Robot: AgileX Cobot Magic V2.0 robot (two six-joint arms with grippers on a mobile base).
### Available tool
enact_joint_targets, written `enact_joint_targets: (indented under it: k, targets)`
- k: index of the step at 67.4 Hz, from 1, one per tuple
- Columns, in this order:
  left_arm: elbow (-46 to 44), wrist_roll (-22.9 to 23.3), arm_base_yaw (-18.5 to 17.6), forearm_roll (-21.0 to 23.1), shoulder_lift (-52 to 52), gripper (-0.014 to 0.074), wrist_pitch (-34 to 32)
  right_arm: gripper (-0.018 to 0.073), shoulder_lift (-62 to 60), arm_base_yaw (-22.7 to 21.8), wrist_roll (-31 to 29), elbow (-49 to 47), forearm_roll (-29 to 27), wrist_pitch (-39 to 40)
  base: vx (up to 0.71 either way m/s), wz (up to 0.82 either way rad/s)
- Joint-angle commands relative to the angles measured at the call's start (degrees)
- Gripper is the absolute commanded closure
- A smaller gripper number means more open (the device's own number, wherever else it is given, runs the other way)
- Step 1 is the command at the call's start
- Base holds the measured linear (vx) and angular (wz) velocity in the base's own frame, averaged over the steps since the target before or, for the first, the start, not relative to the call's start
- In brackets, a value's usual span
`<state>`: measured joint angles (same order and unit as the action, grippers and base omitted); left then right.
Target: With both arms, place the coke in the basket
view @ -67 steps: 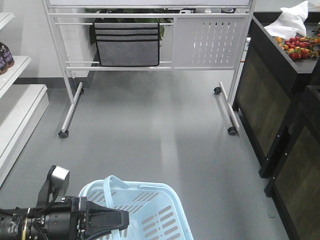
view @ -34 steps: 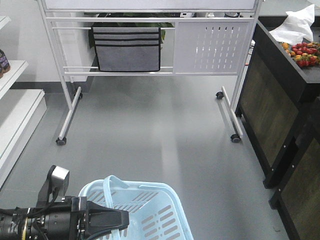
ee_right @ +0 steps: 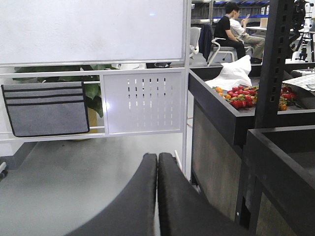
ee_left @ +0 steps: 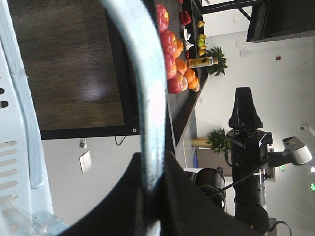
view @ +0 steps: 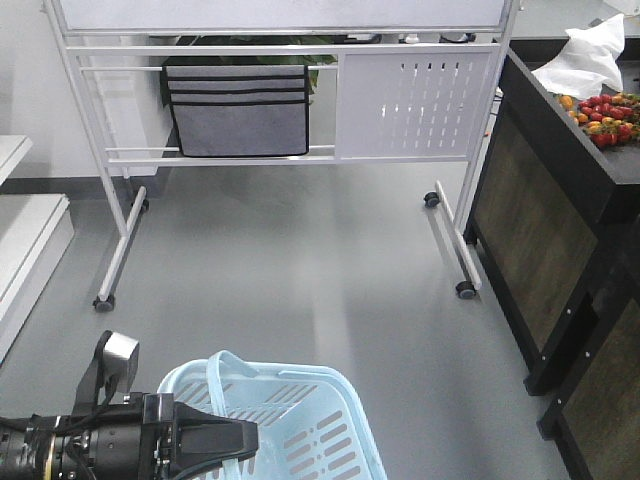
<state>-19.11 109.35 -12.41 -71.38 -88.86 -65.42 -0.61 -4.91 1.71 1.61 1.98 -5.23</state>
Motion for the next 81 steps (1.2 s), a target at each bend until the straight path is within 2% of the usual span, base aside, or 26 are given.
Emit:
enact_joint_targets:
  k: [1, 81]
  targets:
    - [-0.75, -0.45, -0.05, 2.67, 1.97, 0.0603, -13.33, 0.0569, -0.74, -0.1, -0.27, 0.43, 0.45, 4.0, 0.16, -0.06]
    - [-0.75, -0.45, -0.05, 2.67, 1.97, 0.0603, -13.33, 0.0569, -0.74, -0.1, -0.27, 0.43, 0.45, 4.0, 0.13, -0.01]
